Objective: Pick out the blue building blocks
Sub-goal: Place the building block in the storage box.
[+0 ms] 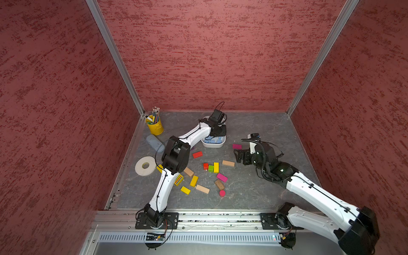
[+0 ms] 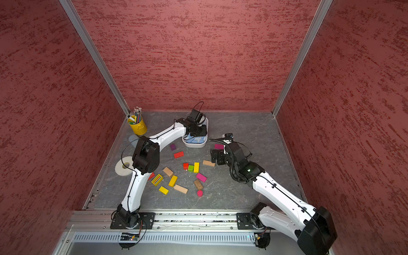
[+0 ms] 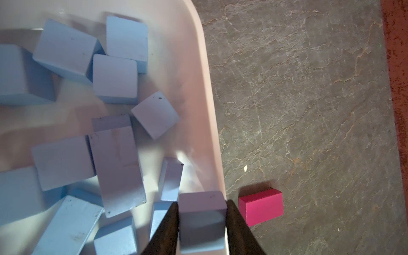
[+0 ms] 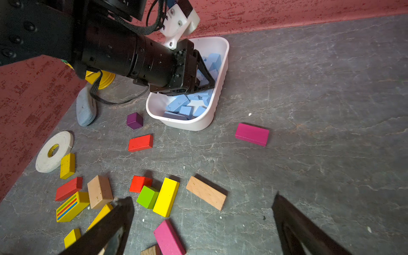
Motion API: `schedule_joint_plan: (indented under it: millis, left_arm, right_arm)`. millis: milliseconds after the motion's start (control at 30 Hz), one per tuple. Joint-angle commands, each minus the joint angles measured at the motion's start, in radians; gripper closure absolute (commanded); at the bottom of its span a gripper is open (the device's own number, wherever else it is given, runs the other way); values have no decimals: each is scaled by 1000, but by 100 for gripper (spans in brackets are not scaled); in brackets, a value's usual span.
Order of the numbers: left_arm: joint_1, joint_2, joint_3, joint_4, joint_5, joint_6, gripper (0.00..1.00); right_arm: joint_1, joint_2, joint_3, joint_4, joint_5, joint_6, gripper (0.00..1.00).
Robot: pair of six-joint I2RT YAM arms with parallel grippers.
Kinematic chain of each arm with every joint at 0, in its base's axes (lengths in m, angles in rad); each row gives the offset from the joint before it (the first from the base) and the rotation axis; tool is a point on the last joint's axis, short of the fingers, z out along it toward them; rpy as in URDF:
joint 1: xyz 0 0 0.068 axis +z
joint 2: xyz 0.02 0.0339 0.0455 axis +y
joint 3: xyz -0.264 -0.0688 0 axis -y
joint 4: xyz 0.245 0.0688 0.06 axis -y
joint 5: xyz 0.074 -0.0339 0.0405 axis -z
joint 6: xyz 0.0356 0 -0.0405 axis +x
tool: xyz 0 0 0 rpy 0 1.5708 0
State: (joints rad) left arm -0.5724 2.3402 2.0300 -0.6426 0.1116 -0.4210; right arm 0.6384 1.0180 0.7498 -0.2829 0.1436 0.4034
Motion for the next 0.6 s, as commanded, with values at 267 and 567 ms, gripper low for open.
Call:
schedule_joint_plan:
  millis: [267,567]
  left_arm:
    - [13,-14,21,-29,8,33,34]
    - [-3,-327,-227,108,-14,70,22]
  right_arm:
    - [-4,-27,-6,-12,31,14,1]
    - [-4,-29,-28,13,42,15,1]
